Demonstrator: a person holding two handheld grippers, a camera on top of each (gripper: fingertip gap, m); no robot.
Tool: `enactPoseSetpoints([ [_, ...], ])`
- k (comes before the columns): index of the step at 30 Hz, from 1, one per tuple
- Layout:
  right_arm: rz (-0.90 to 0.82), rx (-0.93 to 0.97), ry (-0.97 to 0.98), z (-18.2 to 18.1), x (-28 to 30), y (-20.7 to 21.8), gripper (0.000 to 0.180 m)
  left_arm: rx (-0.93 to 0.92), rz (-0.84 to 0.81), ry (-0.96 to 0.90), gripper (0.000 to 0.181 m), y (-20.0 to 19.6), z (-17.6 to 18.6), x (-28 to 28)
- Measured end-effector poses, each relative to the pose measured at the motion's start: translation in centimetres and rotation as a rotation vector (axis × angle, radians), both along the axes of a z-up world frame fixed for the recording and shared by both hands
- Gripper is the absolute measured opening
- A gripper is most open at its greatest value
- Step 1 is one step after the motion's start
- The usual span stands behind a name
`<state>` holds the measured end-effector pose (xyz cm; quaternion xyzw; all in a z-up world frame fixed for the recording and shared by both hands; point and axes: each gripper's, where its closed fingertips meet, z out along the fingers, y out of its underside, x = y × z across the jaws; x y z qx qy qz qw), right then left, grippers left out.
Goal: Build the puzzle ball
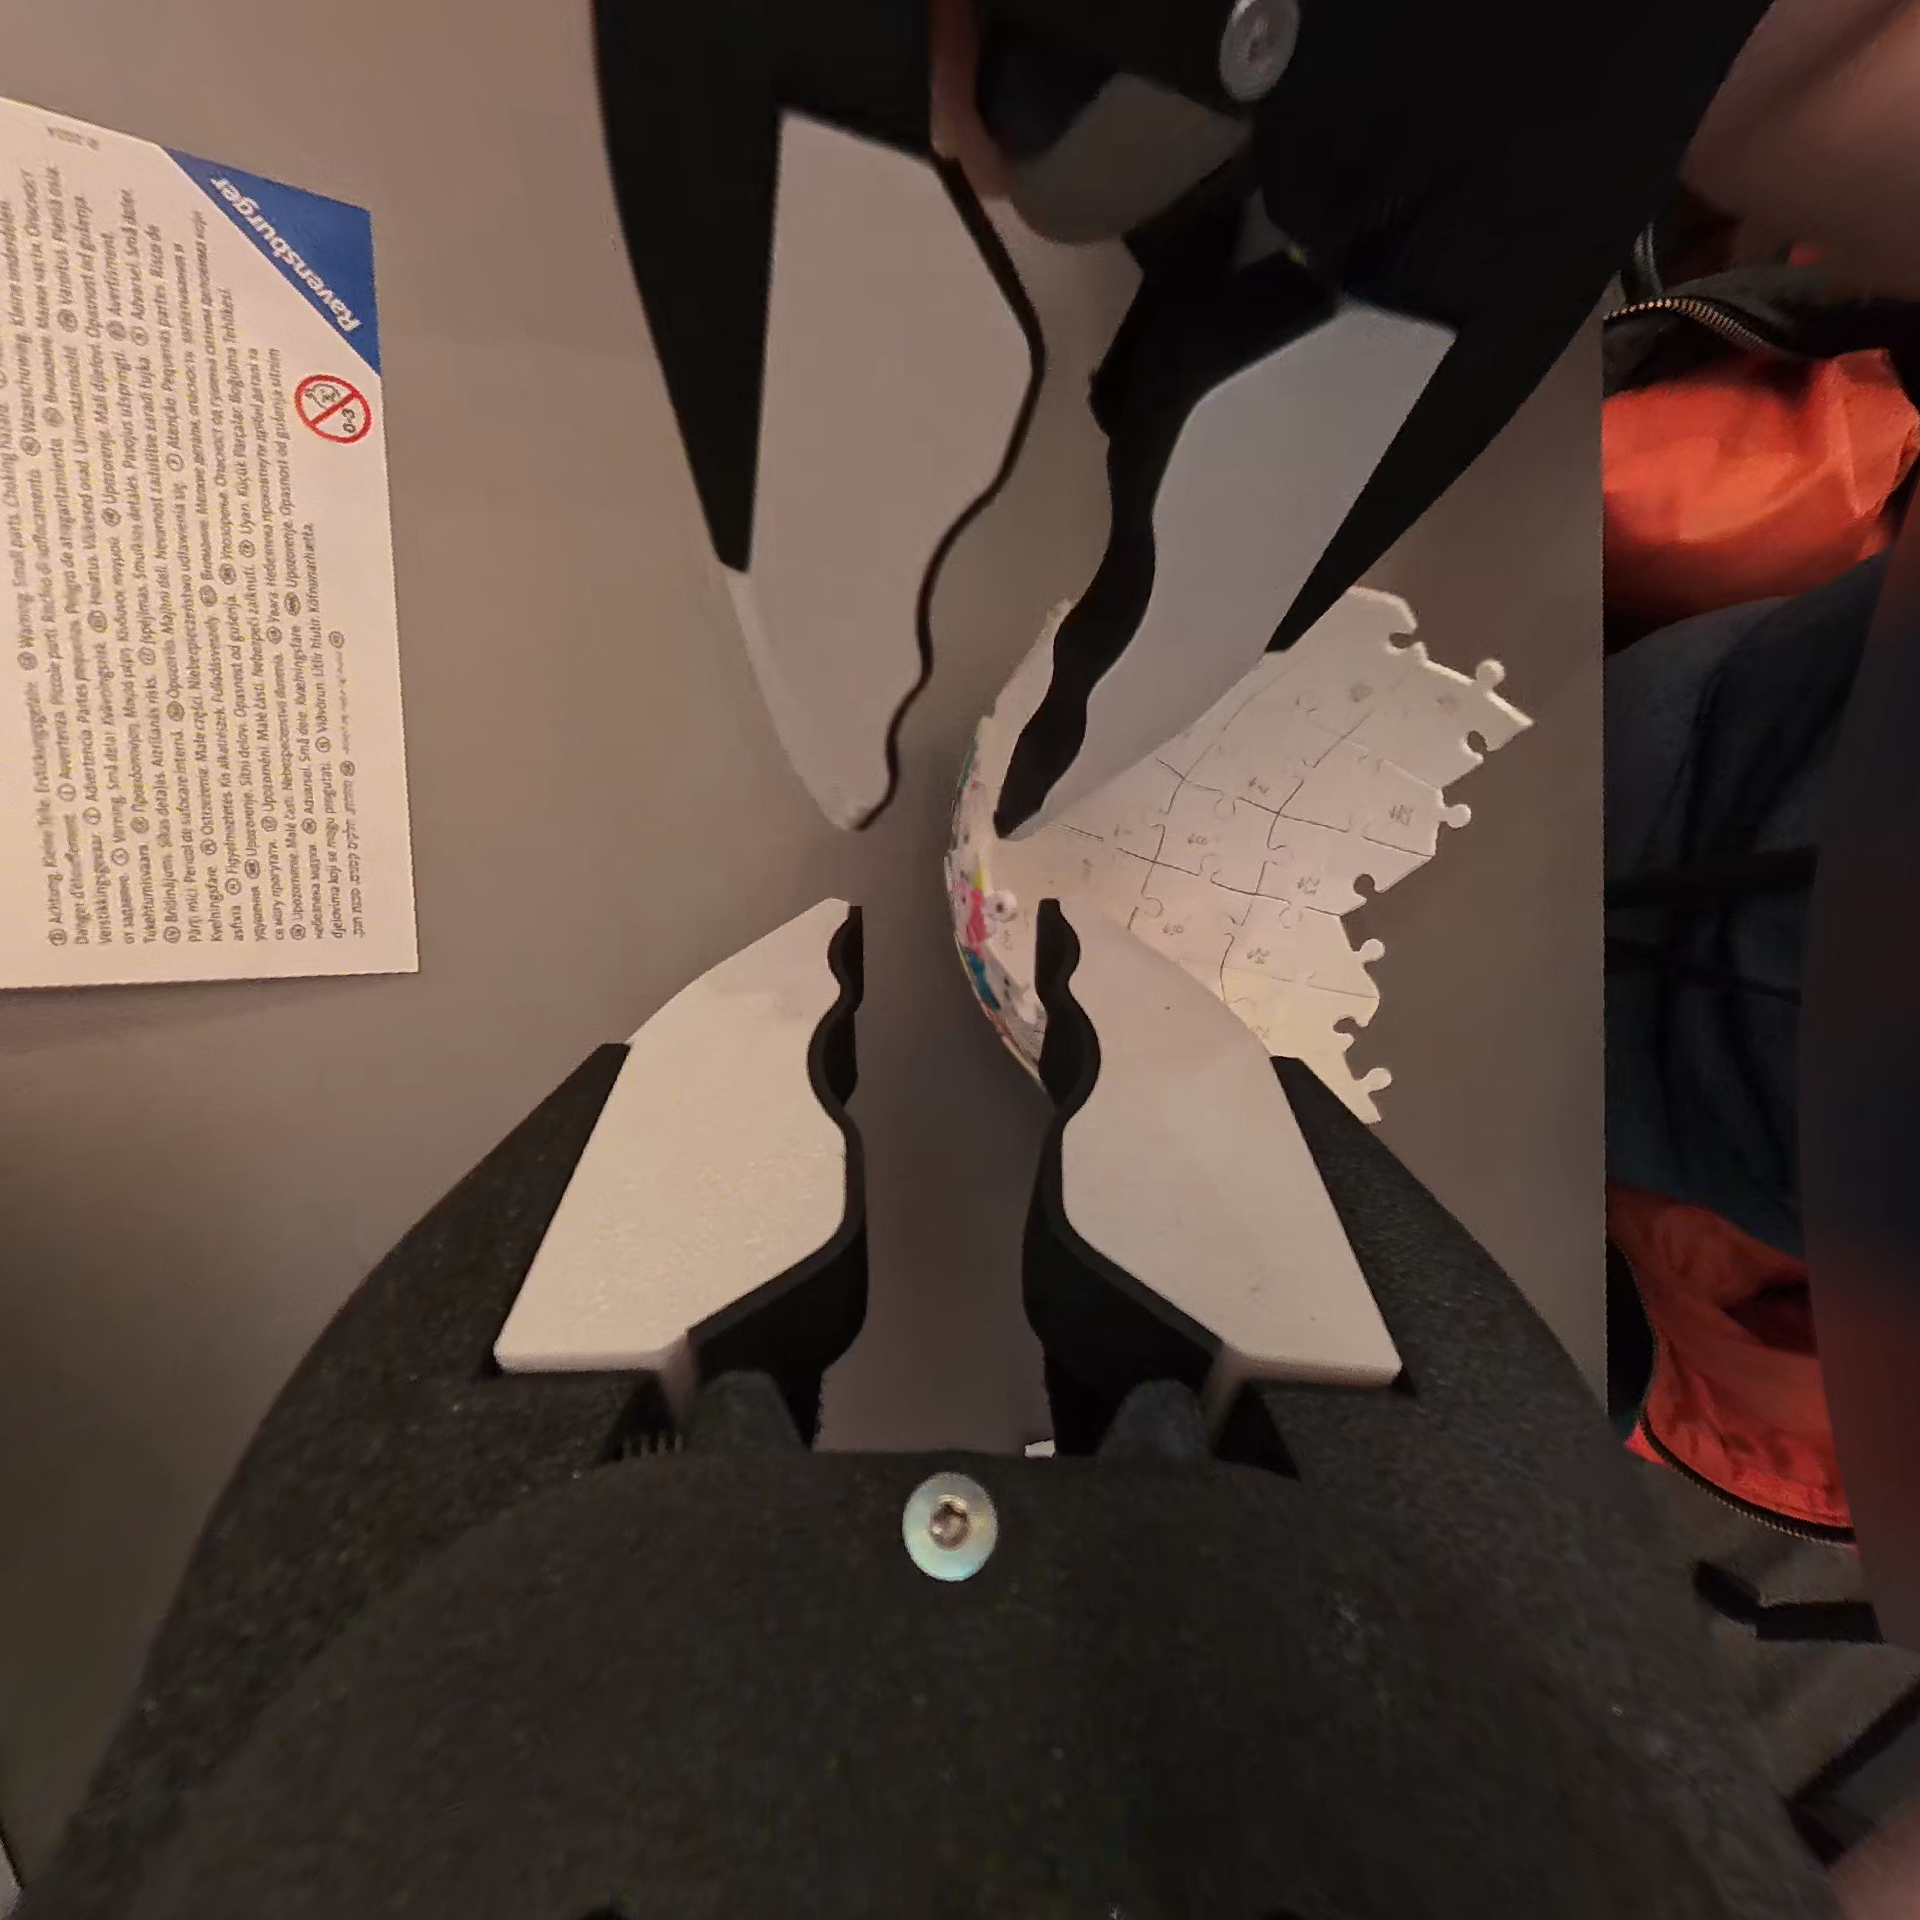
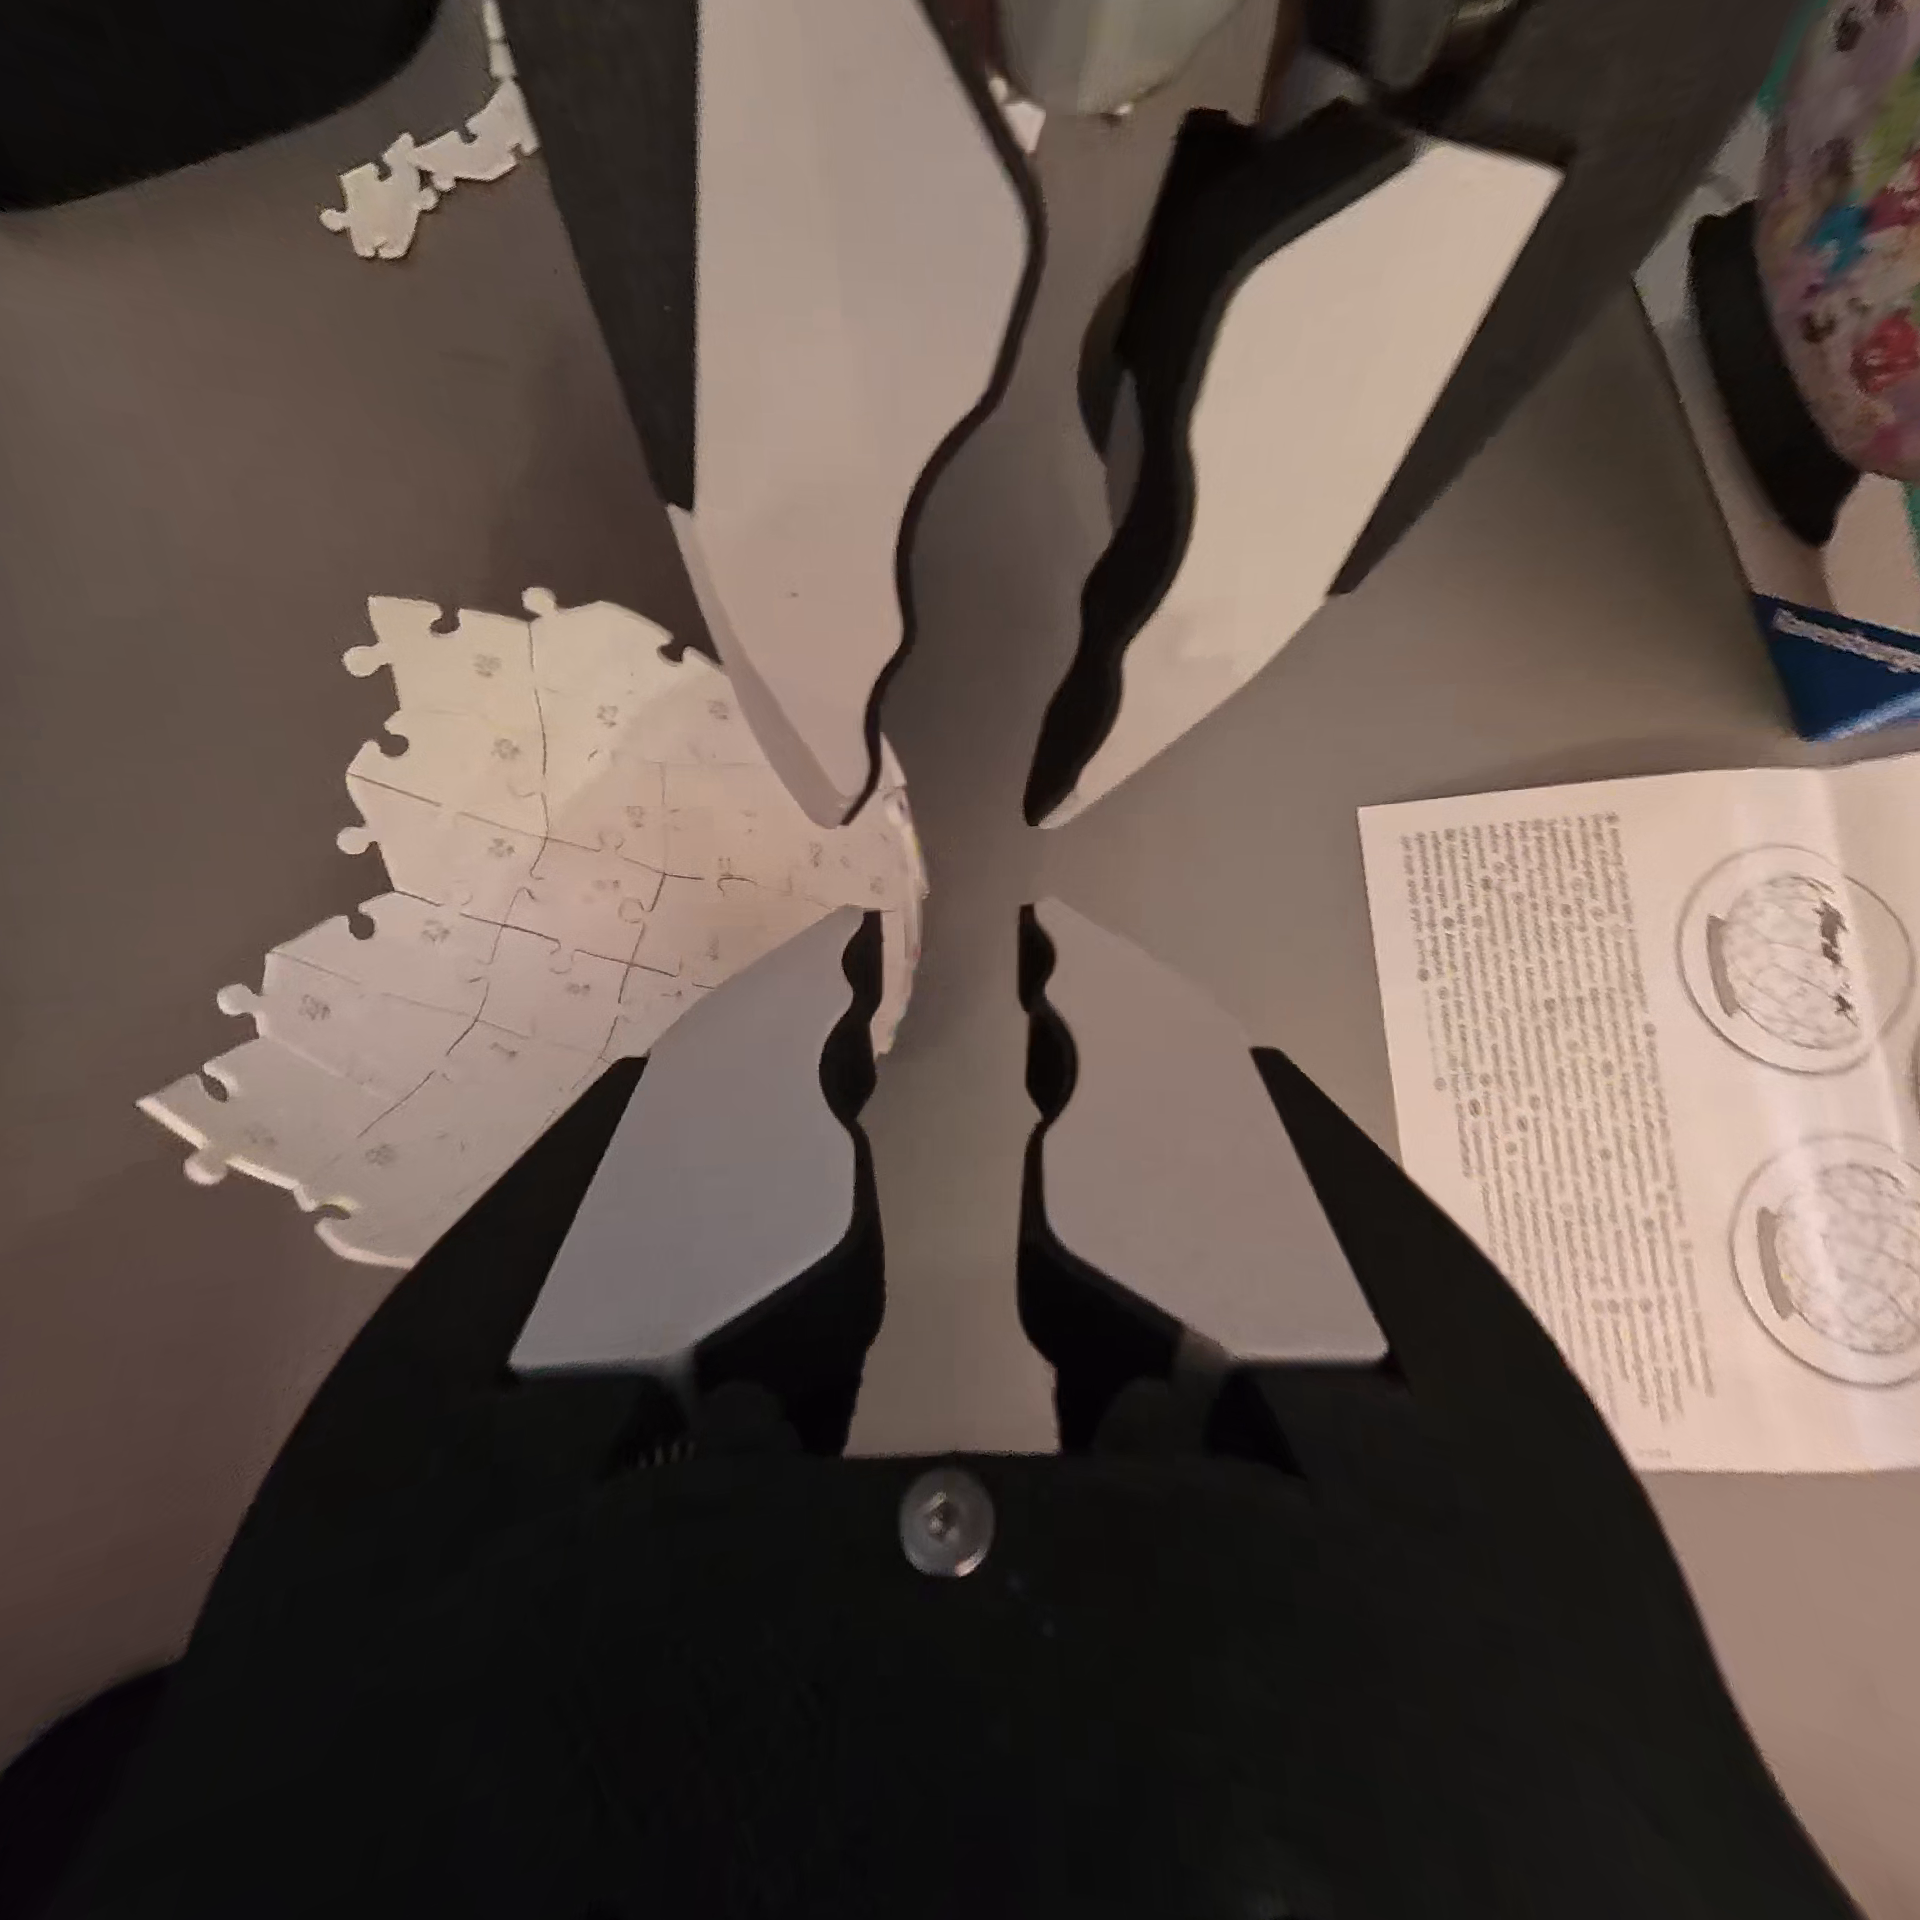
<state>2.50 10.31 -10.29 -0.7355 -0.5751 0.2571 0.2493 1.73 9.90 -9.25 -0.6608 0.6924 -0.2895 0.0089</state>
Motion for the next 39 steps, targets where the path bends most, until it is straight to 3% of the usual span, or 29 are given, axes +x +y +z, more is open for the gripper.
enactPoseSetpoints([
  [11, 0.078, -0.023, -0.078, -0.7, -0.3, -0.3, 0.007, -0.054, 0.007, -0.032, 0.032, 0.0, 0.0, 0.0],
  [19, 0.041, -0.041, -0.134, -0.9, 0.4, -0.3, 0.005, -0.069, 0.016, -0.043, 0.032, 0.1, 0.2, 0.0],
  [26, -0.101, -0.122, -0.129, -1.1, 0.6, -0.2, 0.004, -0.071, 0.014, -0.048, 0.032, 0.0, 0.4, 0.2],
  [39, -0.084, -0.097, -0.087, -0.2, 0.0, -0.7, 0.01, -0.087, 0.0, -0.022, 0.032, -0.6, -0.3, 0.3],
])
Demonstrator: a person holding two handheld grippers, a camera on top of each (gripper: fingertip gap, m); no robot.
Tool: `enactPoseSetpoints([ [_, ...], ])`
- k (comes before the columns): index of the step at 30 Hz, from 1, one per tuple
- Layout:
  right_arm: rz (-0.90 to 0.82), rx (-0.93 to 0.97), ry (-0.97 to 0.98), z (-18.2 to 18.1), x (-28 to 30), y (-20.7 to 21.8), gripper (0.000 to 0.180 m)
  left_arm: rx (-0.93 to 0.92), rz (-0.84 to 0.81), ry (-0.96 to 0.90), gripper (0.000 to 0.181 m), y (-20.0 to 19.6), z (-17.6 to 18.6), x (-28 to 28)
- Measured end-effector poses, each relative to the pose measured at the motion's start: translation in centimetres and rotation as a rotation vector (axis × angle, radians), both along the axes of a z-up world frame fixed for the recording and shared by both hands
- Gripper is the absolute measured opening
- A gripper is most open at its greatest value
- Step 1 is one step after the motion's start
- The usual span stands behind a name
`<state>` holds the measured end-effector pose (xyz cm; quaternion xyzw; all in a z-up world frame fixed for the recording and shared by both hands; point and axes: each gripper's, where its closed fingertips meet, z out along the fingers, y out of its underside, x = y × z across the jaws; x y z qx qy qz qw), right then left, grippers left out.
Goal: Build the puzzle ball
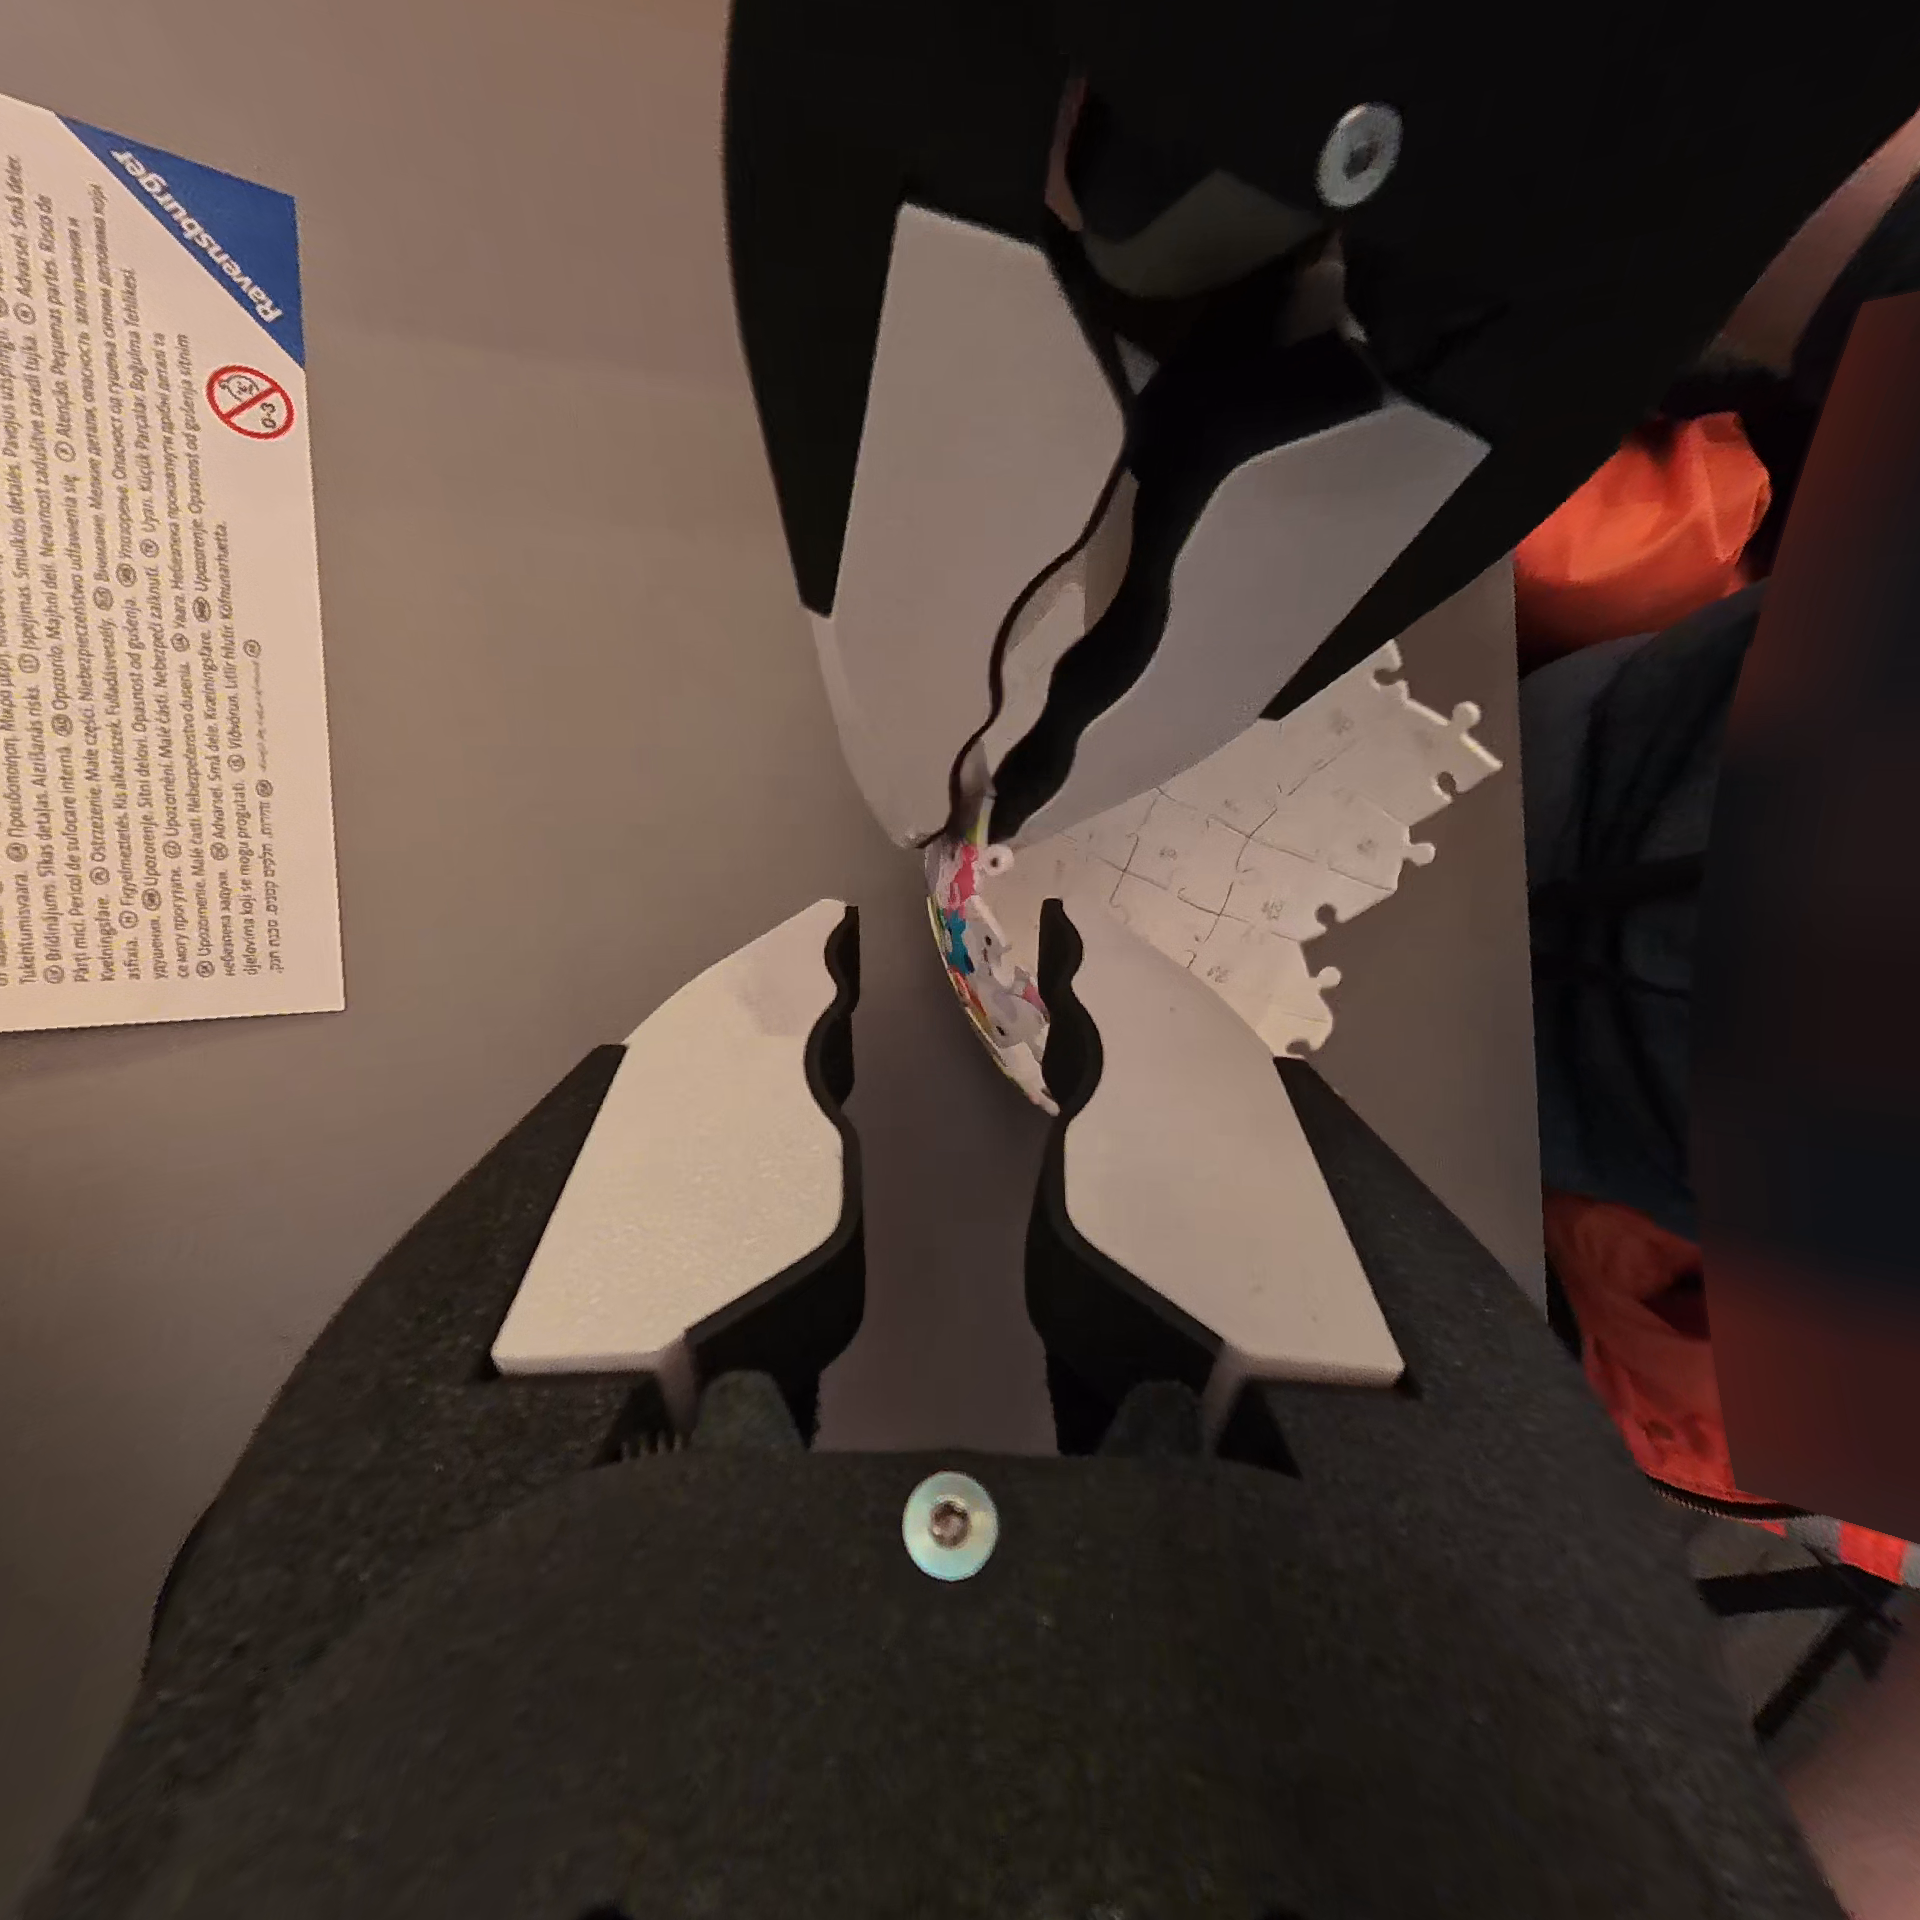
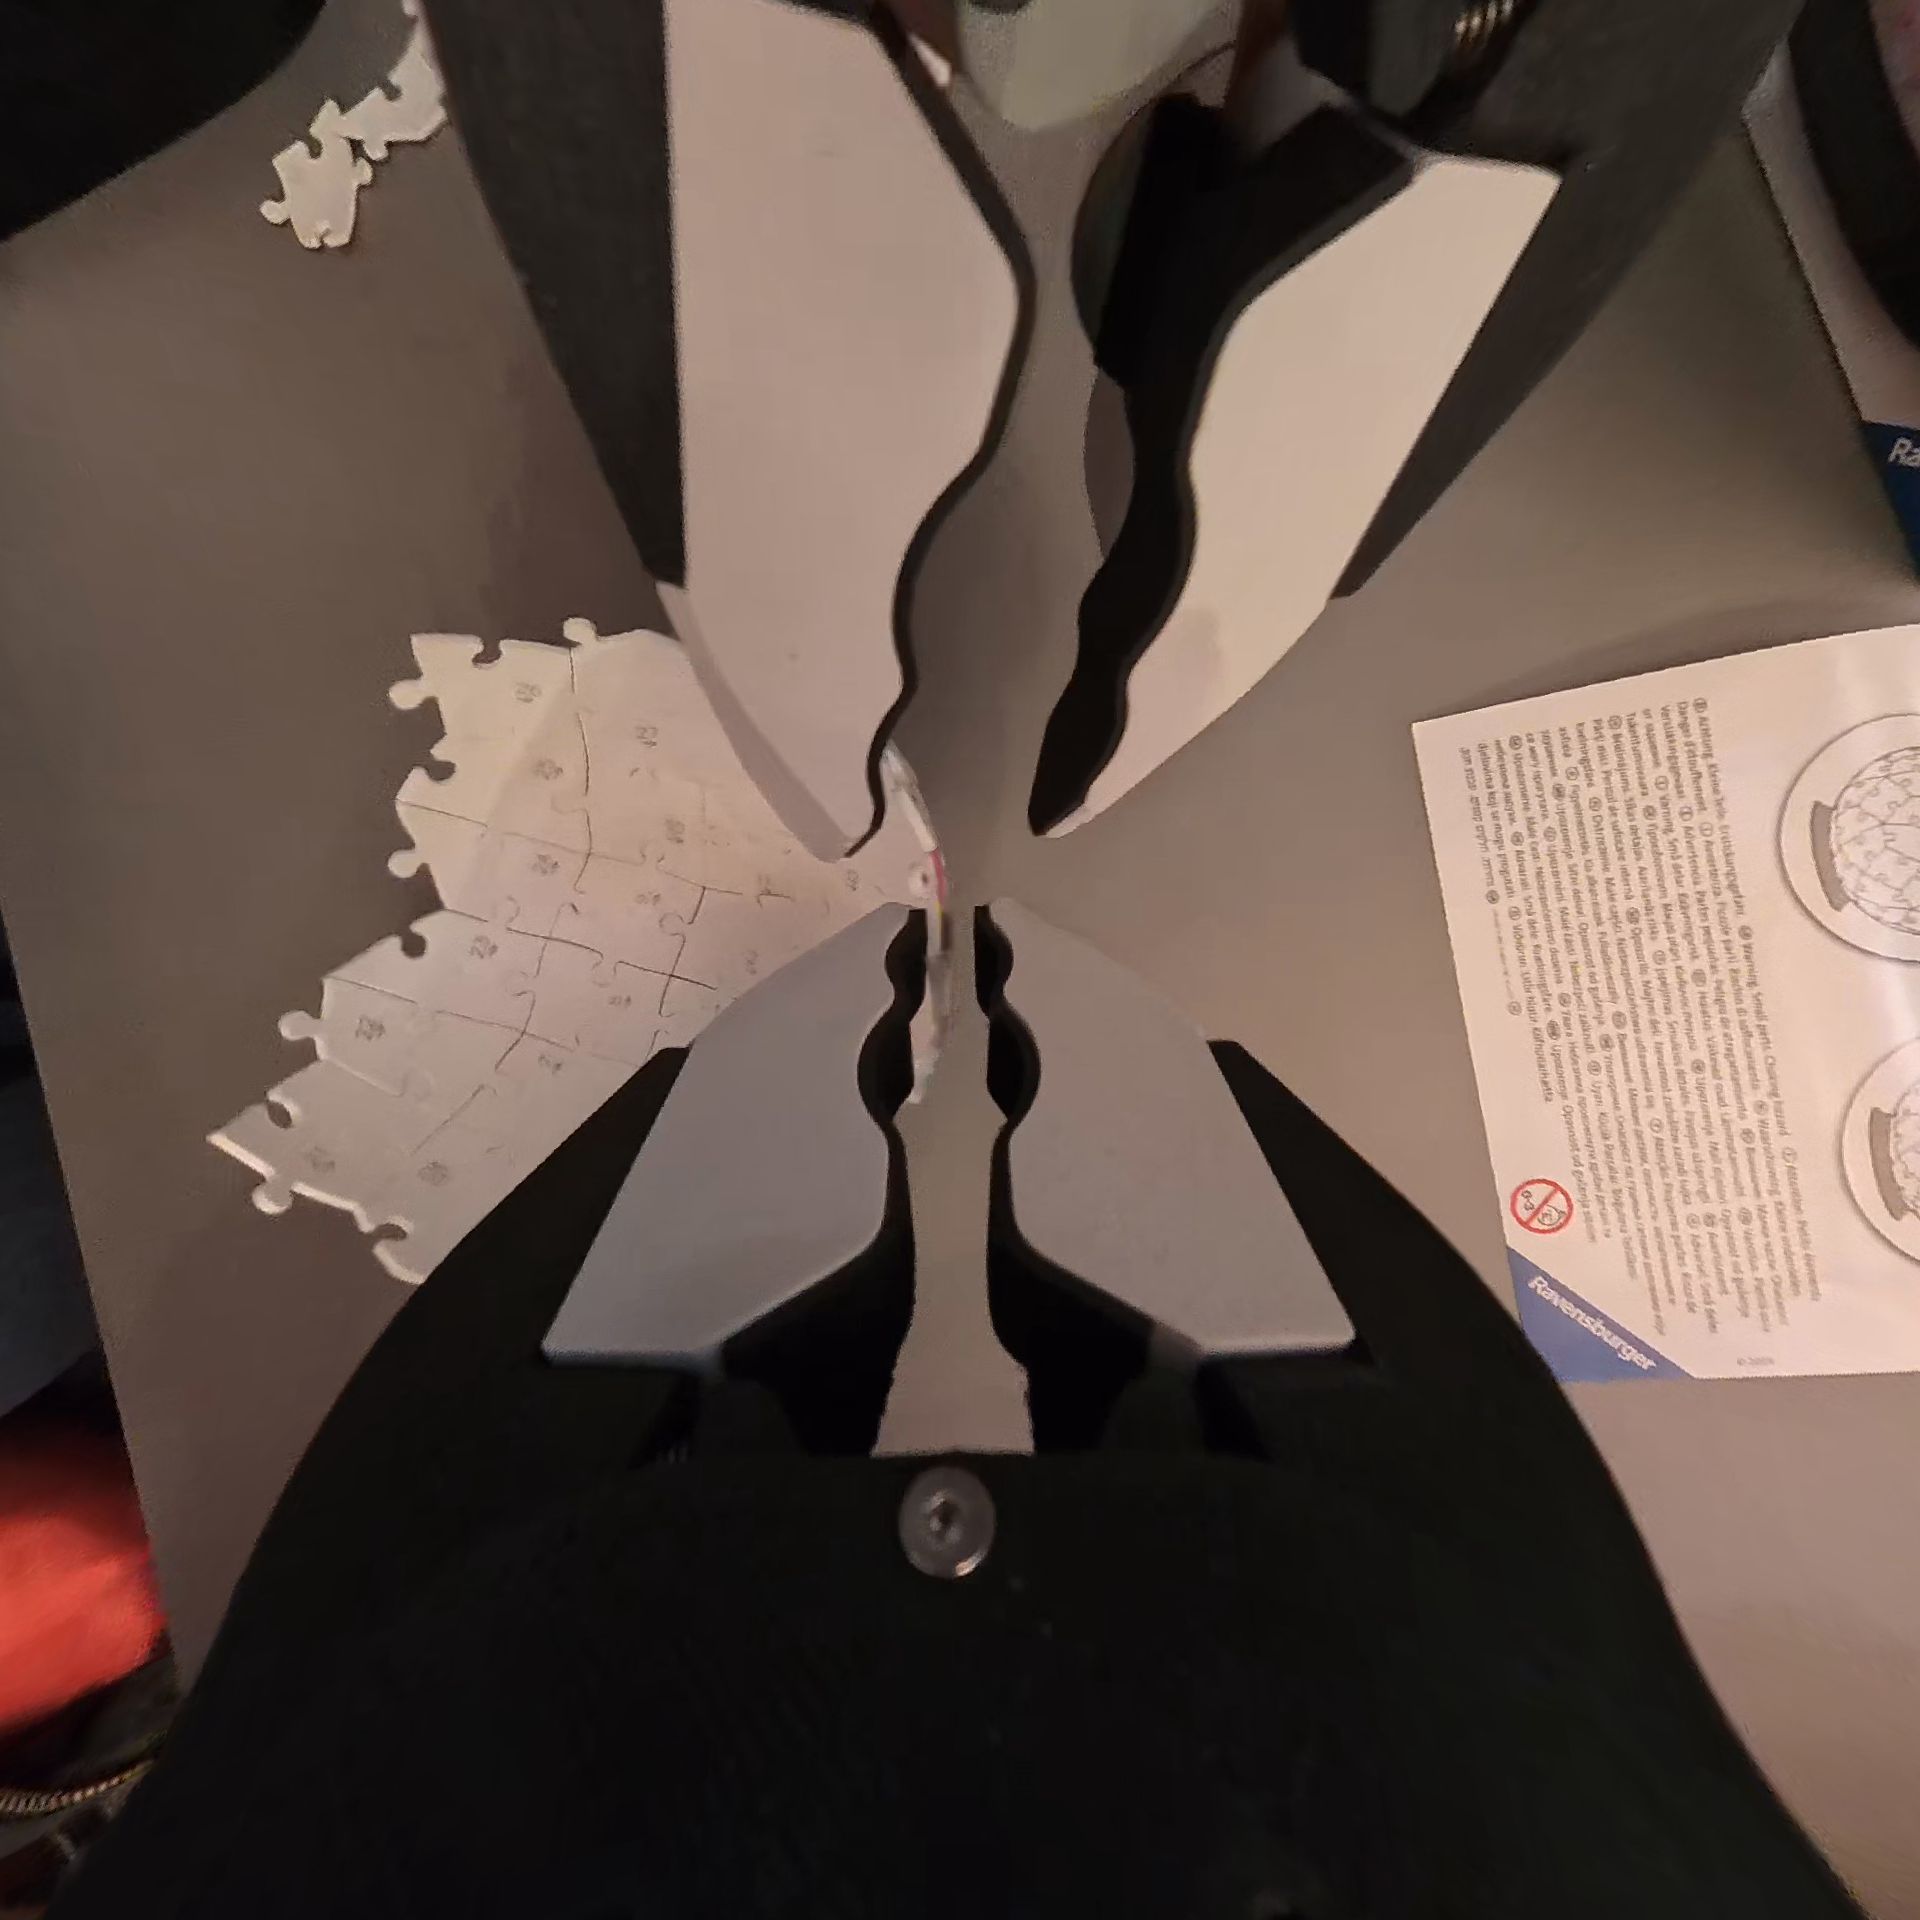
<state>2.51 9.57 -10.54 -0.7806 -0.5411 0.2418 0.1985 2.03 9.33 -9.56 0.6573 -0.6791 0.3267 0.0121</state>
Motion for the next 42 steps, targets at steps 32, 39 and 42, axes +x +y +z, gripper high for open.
enactPoseSetpoints([
  [32, -0.026, -0.012, -0.043, -0.2, 2.0, -0.7, 0.006, 0.001, -0.02, 0.022, 0.031, -0.7, 0.1, 0.3],
  [39, -0.042, -0.021, -0.02, -0.4, 1.9, -0.5, 0.012, -0.001, -0.027, 0.032, 0.031, -0.9, -0.2, 0.5],
  [42, -0.043, -0.023, -0.011, -0.6, 1.7, -0.3, 0.012, -0.006, -0.021, 0.033, 0.03, -0.8, -0.1, 0.5],
])
